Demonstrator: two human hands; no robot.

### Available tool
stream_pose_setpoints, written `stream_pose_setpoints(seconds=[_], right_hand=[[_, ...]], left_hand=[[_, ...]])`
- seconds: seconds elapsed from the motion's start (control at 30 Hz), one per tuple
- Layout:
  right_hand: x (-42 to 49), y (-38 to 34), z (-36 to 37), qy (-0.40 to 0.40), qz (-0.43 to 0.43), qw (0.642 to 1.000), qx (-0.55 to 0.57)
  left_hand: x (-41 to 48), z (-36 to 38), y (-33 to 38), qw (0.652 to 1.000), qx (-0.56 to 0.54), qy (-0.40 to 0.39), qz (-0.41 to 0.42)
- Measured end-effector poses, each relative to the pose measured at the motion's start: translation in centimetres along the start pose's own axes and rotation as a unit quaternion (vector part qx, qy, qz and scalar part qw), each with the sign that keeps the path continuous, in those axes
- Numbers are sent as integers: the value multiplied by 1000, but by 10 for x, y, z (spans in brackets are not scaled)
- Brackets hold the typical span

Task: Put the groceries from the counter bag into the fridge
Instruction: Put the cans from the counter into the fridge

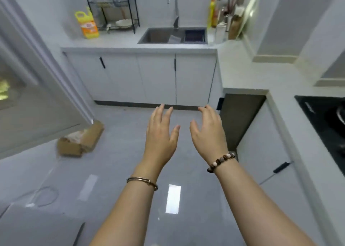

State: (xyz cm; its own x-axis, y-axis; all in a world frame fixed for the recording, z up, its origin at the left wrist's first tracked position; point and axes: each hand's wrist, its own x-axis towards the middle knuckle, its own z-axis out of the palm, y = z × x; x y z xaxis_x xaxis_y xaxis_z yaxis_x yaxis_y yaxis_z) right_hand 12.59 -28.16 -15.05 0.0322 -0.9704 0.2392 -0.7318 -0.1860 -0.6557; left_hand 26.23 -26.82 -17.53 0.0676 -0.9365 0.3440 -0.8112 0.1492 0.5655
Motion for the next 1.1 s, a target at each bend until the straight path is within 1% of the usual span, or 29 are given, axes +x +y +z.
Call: stream_pose_setpoints(seconds=[0.13, 0.27, 0.33, 0.43, 0.53, 0.6, 0.73, 0.9, 1.0, 1.1], right_hand=[[1, 72, -57, 70, 93, 993, -12], [2, 136, -114, 136, 171, 974, -55], [1, 167, -141, 164, 200, 962, -87], [-9, 209, -185, 204, 250, 936, -141], [-26, 243, -227, 239, 314, 902, -177], [-41, 261, -248, 259, 349, 879, -198], [-86, 282, -282, 291, 411, 834, -225], [-165, 304, -330, 340, 472, 776, -245], [-214, 322, -363, 358, 500, 746, -255], [-264, 345, -398, 362, 516, 732, -259]], left_hand=[[25, 63, 70, 994, -29, -67, 81], [53, 124, 144, 975, -58, -121, 175], [65, 154, 179, 966, -57, -142, 208], [73, 191, 230, 942, -47, -205, 263], [73, 223, 281, 901, -33, -252, 351], [69, 242, 311, 875, -48, -278, 393], [37, 275, 370, 829, -88, -319, 451], [-34, 299, 446, 776, -122, -351, 509], [-78, 313, 487, 758, -139, -361, 525], [-123, 330, 532, 748, -160, -372, 525]])
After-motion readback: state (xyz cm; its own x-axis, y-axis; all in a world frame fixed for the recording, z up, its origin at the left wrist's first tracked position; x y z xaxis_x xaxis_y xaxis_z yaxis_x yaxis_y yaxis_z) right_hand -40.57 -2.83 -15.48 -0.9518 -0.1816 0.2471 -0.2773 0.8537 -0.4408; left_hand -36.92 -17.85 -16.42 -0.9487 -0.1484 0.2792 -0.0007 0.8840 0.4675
